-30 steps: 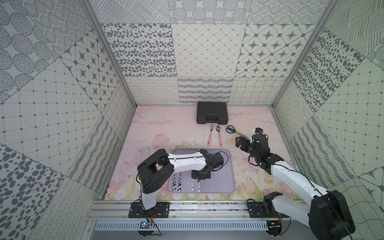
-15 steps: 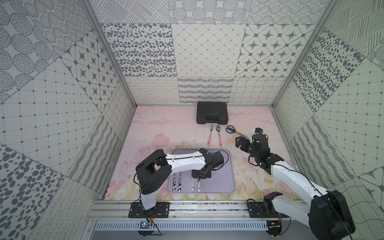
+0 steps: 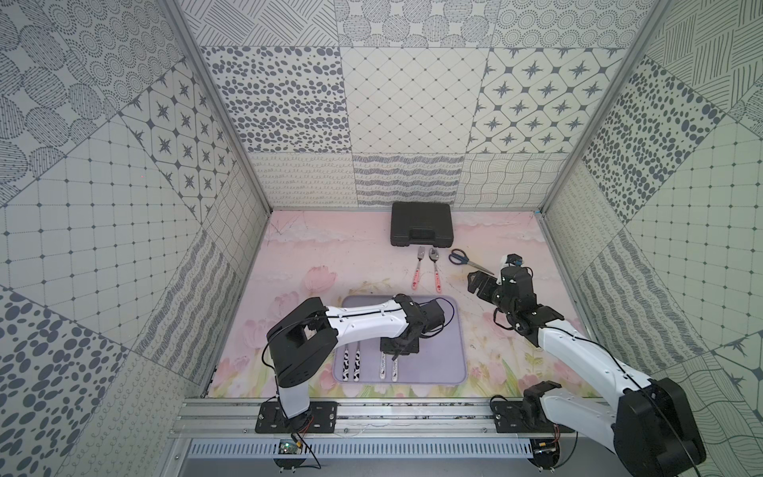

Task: Set the spoon and fork side by side
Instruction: Place the spoon on the tray.

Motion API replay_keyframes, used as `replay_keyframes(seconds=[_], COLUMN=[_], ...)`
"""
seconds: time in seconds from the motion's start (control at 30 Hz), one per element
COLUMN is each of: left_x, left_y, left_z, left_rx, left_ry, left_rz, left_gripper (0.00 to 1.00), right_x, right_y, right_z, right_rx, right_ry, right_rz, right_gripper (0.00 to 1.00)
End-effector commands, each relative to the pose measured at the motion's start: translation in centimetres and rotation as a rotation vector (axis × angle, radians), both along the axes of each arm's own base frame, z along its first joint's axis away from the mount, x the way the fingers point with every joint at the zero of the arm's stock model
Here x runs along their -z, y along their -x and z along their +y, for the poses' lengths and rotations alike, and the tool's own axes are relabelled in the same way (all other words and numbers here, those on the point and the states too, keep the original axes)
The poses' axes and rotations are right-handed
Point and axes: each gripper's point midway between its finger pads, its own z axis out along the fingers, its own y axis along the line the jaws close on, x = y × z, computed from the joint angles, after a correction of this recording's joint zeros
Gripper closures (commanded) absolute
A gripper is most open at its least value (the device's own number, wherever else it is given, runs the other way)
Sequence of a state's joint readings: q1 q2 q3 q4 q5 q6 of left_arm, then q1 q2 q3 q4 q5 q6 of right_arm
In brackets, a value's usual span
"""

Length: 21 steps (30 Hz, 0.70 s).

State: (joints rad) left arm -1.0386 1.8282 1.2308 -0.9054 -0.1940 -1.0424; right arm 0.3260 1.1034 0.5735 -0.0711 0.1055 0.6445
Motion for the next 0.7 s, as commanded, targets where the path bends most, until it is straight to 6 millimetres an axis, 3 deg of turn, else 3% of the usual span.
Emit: replay_keyframes(seconds=[0.0,0.33,0.67], left_x=[-0.3,1.3,1.5], left_y=[-0.2,-0.1,0.1], left_z=[0.5,0.6,1.6], left_rx=[0.020,0.016,-0.005], left_ry=[-0.046,-0.079,-0.093], left_rz=[-0.018,0.009,0.011], left_gripper=[0.79,0.79,0.87], right_x=[-0.4,-0.4,-0.4], right_y=[-0.1,-0.1,-0.1], right_z=[0.2,0.1,0.2], right_rx=[-0.002,-0.001,-0.001], right_ry=[-0.013,-0.010,-0.012], right_rz=[-0.024,-0.023,-0.024], right_gripper=[0.03,0.03,0.03])
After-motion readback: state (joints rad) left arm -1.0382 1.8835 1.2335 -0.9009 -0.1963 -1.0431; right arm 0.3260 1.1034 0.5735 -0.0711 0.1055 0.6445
